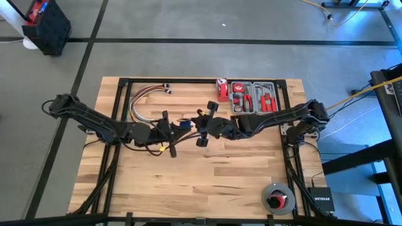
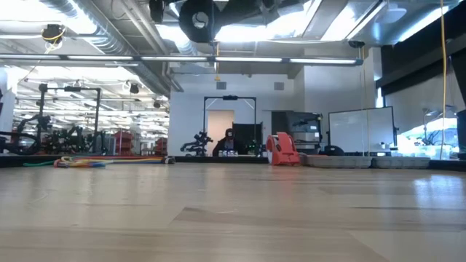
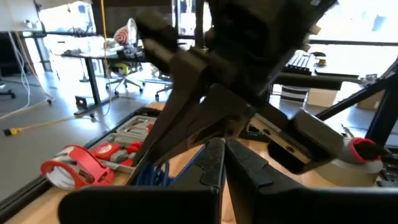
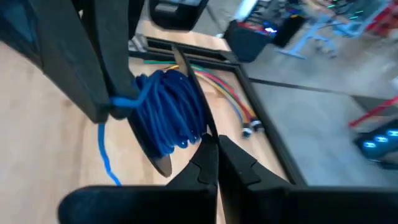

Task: Coil cords
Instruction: Coil the blue wire on the black spool

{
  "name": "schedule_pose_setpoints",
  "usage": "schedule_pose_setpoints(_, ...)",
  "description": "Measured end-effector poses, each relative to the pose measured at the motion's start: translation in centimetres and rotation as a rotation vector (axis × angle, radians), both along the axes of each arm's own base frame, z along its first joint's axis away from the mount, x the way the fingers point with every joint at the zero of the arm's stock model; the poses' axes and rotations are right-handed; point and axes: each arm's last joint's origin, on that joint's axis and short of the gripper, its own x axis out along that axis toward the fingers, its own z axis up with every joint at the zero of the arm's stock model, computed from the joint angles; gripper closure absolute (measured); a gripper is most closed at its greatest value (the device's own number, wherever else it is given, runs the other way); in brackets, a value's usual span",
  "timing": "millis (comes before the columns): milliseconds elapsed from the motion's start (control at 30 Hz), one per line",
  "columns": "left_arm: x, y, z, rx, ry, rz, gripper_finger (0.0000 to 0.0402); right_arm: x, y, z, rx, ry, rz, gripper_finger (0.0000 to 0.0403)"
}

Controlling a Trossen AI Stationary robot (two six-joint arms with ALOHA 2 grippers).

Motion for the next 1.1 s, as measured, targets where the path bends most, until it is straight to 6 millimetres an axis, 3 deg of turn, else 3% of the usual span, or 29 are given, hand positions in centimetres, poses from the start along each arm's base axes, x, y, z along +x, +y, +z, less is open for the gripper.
schedule_pose_setpoints(200, -0.1, 0.1, -0.4, 0.101, 0.079, 0.023, 0.0396, -0.1, 0.1, -0.7, 0.004, 0.060, 0.083, 0.0403)
schedule_pose_setpoints(367, 0.3, 0.3, -2.3, 0.137, 0.229, 0.028, 0.0396, -0.2, 0.1, -1.9, -0.047, 0.172, 0.106, 0.0403)
schedule_pose_setpoints(467, 1.0, 0.6, -4.0, 0.160, 0.315, 0.046, 0.0396, 0.3, 0.1, -3.7, -0.112, 0.245, 0.130, 0.0403)
schedule_pose_setpoints(833, 3.9, 0.4, -12.1, 0.209, 0.595, 0.081, 0.0396, 1.9, 0.7, -13.8, -0.237, 0.459, 0.152, 0.0403)
schedule_pose_setpoints(1000, 4.4, 0.1, -15.8, 0.218, 0.706, 0.089, 0.0396, 2.4, 0.7, -16.8, -0.226, 0.513, 0.154, 0.0396)
schedule_pose_setpoints(1100, 4.5, -0.1, -16.8, 0.227, 0.735, 0.086, 0.0396, 2.5, 0.8, -17.7, -0.172, 0.513, 0.151, 0.0384)
